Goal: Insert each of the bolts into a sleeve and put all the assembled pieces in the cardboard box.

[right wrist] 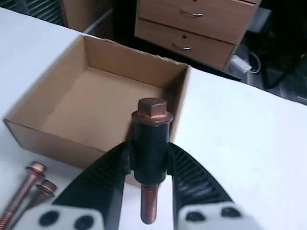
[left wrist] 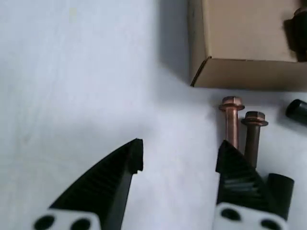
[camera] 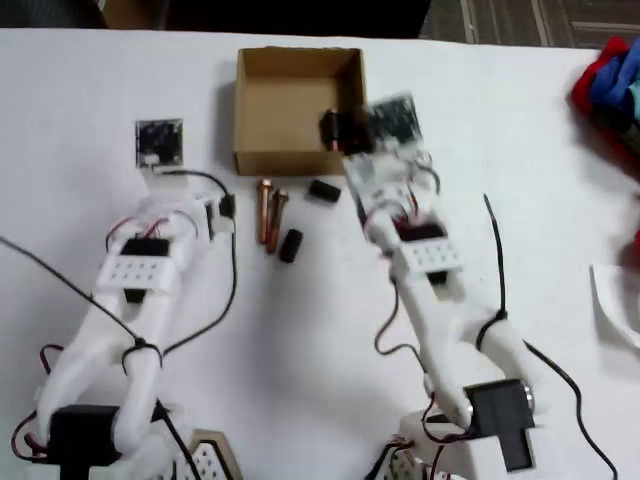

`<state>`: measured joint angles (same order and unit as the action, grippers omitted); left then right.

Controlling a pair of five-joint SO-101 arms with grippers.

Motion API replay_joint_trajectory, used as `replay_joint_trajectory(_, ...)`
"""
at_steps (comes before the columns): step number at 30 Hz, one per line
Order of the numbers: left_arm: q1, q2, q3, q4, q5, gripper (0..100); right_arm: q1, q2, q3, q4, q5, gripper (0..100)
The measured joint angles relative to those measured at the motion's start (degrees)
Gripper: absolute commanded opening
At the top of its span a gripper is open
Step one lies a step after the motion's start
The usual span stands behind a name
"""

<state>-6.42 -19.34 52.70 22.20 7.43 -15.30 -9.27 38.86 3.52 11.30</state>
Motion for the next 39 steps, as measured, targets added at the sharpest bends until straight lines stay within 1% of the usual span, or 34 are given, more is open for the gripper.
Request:
replay_joint_trajectory(2,0.18,0.0,0.7,-0.09,0.0,26,-0.62,1.67,-5.27,5.8,-1.32,2.0)
replay_joint_trajectory(4,0.18,0.0,0.7,-0.09,0.0,26,-0.7,3.43,-8.7,8.88,-5.63,2.0)
replay_joint_trajectory(7,0.18,0.0,0.7,-0.09,0.0,26,-0.62,5.45,-12.31,10.11,-14.86,2.0)
replay_joint_trajectory(9,0.18,0.0,1.05,-0.09,0.0,26,-0.7,7.38,-15.47,10.9,-17.49,2.0)
replay_joint_trajectory(12,0.18,0.0,1.05,-0.09,0.0,26,-0.79,12.04,-22.15,14.51,-17.67,2.0)
replay_joint_trajectory(16,0.18,0.09,1.76,-0.62,0.0,26,-0.7,20.92,-35.34,23.74,-17.67,2.0)
replay_joint_trajectory(23,0.18,0.09,1.85,-1.58,0.0,26,-1.41,40.26,-68.92,46.68,-17.67,2.0)
replay_joint_trajectory(26,0.18,0.09,2.2,-1.67,0.0,26,-1.32,48.97,-85.01,53.63,-17.67,2.0)
replay_joint_trajectory(30,0.97,0.09,3.87,-3.78,-0.09,26,-1.23,60.75,-104.09,55.47,-17.67,2.0)
replay_joint_trajectory(33,0.79,0.09,4.4,-5.1,-0.09,26,-1.41,69.01,-114.29,55.56,-17.67,2.0)
replay_joint_trajectory(36,0.79,0.09,4.48,-5.27,-0.09,26,-1.41,75.6,-120.26,55.47,-17.67,2.0)
replay_joint_trajectory(39,0.88,0.09,4.48,-5.27,-0.09,26,-1.41,79.03,-122.02,55.47,-17.67,2.0)
